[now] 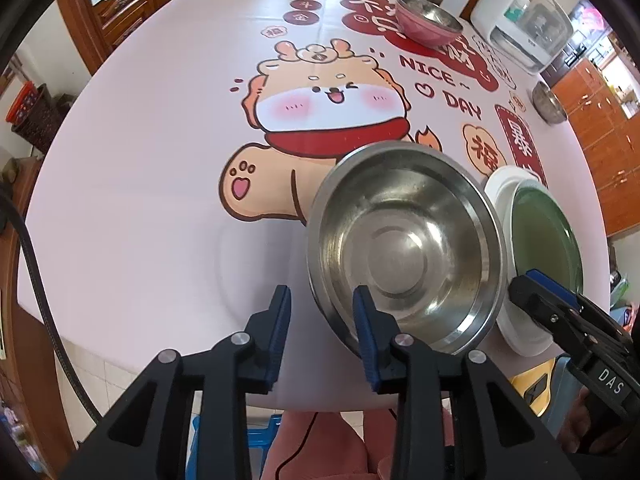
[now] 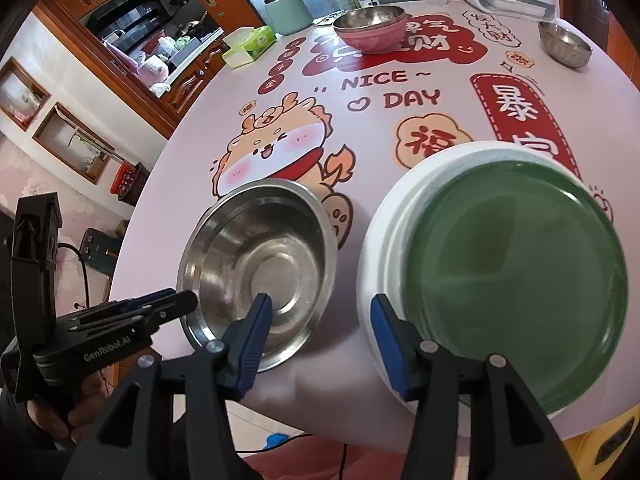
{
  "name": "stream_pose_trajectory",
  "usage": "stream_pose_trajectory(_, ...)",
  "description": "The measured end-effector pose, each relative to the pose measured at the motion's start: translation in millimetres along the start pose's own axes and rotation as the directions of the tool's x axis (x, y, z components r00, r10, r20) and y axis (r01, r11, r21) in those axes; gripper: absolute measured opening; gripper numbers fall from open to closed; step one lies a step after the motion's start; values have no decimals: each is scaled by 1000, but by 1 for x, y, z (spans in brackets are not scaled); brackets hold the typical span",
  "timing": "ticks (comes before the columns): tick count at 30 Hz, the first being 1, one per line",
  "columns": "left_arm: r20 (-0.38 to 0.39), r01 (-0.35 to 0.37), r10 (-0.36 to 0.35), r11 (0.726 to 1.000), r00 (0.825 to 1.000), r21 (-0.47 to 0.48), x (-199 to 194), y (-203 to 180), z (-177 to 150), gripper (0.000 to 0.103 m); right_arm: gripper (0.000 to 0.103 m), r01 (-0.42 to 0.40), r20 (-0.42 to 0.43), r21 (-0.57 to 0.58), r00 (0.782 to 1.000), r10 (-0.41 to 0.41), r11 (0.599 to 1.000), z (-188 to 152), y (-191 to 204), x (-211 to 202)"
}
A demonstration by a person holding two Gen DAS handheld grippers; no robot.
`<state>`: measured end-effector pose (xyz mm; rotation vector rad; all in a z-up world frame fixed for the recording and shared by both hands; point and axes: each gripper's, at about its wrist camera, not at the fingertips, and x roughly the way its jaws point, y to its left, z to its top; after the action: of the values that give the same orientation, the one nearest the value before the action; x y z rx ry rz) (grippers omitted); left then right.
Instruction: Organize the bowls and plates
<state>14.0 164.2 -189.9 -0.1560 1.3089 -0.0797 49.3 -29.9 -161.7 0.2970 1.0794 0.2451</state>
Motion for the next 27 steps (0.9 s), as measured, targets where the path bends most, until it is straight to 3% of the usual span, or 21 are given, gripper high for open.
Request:
stream_pose_trajectory(5,38,9,-8,1000,999,-27,-18,2,7,32,55,14,13,-17,1000,-14,1000,13,-2,-13)
stream_pose_trajectory(9,78,14,-11,999,997,-38,-33,0,16,44,59,33,18,-36,999,-32,999,25,-3,-21)
stream_pose_trajectory(11,90,17,-14,999,996,-36,-39,-2,22,45,60,37,21,-43,999,-36,998,32,-4,-25)
stream_pose_trajectory(20,134,13,-7,999,991,-41,-56,-19,54,46,60,55,52,-84,997,-50,995,82,-11,-37)
stream_pose_trajectory(27,149,-3,8,999,989,-34,-76,-41,83,54,60,24,84,-113,996,-14,993,129,-19,-53)
